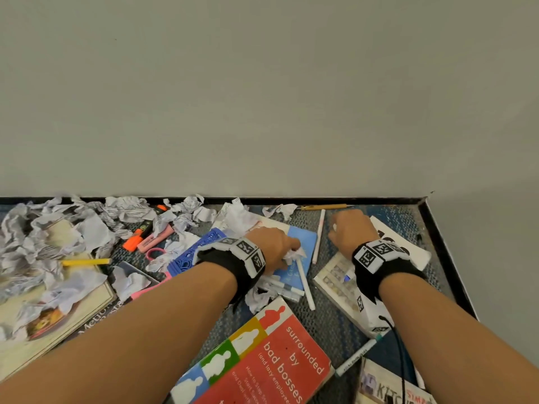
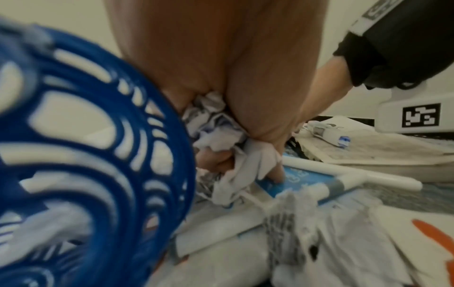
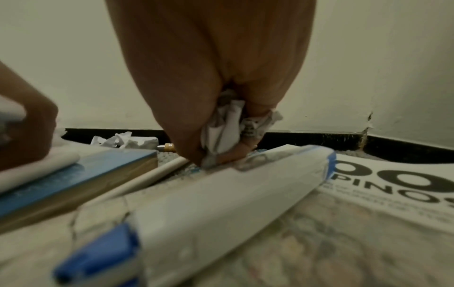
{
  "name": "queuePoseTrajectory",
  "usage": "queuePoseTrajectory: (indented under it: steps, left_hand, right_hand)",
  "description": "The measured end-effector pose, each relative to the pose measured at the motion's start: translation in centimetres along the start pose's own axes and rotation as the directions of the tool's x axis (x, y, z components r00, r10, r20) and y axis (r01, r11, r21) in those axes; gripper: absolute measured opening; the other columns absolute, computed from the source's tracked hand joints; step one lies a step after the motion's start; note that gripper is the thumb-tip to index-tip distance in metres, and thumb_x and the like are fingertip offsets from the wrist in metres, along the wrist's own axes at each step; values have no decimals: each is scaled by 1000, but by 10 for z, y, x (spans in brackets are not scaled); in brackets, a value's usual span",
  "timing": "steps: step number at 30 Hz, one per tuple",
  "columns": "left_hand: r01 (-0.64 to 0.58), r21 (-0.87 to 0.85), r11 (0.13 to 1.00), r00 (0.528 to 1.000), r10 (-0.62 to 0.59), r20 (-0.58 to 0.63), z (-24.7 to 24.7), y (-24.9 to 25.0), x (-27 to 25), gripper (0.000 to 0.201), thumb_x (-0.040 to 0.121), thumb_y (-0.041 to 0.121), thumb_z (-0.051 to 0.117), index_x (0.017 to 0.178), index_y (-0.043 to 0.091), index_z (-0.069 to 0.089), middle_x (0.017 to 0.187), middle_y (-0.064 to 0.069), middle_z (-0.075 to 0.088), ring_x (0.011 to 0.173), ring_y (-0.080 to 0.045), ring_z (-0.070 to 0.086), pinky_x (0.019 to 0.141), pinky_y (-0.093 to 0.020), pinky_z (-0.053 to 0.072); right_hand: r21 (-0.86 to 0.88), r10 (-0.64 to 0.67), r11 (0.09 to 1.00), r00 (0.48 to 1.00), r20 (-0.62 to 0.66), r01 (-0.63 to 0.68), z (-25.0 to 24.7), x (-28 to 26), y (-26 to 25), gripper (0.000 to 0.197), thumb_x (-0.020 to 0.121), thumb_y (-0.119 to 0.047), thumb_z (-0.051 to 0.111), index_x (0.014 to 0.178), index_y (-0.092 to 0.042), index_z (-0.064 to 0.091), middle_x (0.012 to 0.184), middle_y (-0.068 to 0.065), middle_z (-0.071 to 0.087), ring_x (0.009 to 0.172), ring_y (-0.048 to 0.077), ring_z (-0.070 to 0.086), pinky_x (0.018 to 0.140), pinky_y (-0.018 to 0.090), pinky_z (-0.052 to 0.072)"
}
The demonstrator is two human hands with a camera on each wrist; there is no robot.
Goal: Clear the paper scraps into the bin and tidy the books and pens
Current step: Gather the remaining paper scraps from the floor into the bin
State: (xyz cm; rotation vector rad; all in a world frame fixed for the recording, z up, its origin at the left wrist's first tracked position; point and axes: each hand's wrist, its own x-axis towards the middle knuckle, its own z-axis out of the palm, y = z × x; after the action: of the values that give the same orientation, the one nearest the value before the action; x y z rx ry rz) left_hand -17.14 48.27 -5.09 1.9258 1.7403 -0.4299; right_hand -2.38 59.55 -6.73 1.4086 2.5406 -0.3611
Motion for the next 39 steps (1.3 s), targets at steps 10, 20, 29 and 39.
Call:
queuePoseTrajectory:
  steps: [10,20,29,39]
  left_hand:
    - [197,-378,904,845,-352,-402,-49,-29,-33,27,94,36,56,100,10,61,98,-13,67,91,-32,61,69,-32,41]
    - [360,-218,907,907,-395,-148,-44,-84,-63,33,91,13,59,123,5,58,124,-15,60,113,-32,57,86,-32,45]
    - [320,-121,940,947,-319,22,-17,-75,-27,59,91,41,58,142,25,35,132,-20,41,110,-44,56,93,-47,49]
    - [268,9,964,958,-267,102,-12,-75,-33,37,95,23,57,129,9,56,131,-12,58,120,-28,55,99,-34,45]
  right_hand:
    - [152,-346,913,915,-207,380,-19,2,-50,46,87,-2,53,130,-18,50,117,10,59,97,33,59,76,38,46]
    - [-336,-391,868,920,-13,365,13,23,-77,42,91,1,48,132,-8,46,125,15,50,112,34,52,89,41,50]
    - [324,-315,847,888,-334,422,4,-49,-87,37,82,-14,63,119,-9,62,103,12,54,97,29,53,81,35,41]
    - [66,-304,950,953,-4,304,44,-65,-118,61,92,-41,53,143,-21,27,126,11,35,115,33,38,80,39,45]
